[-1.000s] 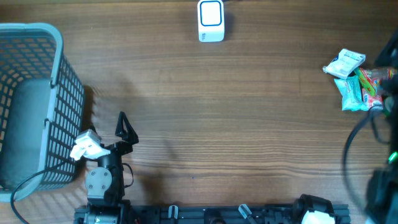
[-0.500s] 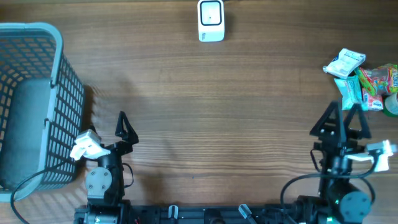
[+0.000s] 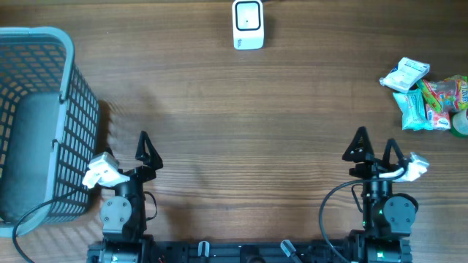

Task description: Scan the item barcode

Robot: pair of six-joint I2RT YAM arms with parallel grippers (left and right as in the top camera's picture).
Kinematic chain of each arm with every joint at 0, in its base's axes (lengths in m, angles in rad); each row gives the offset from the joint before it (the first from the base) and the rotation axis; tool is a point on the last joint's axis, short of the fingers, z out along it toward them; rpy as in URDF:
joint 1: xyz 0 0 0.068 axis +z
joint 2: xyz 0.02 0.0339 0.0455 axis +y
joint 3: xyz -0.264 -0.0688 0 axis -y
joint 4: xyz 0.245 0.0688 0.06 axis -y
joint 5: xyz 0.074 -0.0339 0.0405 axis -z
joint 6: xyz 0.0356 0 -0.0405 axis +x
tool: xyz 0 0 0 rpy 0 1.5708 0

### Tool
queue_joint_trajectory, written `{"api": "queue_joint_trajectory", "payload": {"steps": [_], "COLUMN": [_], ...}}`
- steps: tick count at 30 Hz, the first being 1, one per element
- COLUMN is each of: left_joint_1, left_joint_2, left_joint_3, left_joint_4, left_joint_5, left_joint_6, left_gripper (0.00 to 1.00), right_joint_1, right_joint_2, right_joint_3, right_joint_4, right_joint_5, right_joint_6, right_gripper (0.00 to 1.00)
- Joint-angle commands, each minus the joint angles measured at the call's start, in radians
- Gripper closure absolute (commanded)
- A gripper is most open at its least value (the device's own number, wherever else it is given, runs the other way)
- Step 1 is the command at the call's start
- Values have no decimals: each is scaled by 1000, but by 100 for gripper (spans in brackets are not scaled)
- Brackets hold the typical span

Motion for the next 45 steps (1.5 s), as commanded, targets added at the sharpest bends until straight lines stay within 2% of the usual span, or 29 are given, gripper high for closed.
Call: {"api": "queue_joint_trajectory", "payload": {"steps": [1, 30, 31, 33, 34, 45], "left_joint_1": [5, 6, 6, 6, 8, 39], "left_joint_2": [-5, -7, -7, -7, -7, -35], "left_joint_3": [-6, -6, -6, -6, -6, -6], "left_joint_4": [3, -2, -8, -22, -24, -28], "left_joint_5": [5, 20, 71, 222, 246, 284], "left_joint_6": [-2, 6, 66, 291, 318, 338], "left_gripper": [0, 0, 0, 0, 0, 0], "right_joint_1": [5, 5, 5, 5, 5, 5], "right_joint_2": [-13, -11, -11, -11, -11, -11], "right_joint_3": [-1, -1, -1, -1, -1, -1], "right_joint_4": [-3, -3, -3, -3, -3, -3], "right_joint_5": [-128, -120, -120, -120, -120, -120], "right_joint_6": [-338, -332, -332, -331, -332, -332], "right_gripper": [0, 0, 0, 1, 0, 0]}}
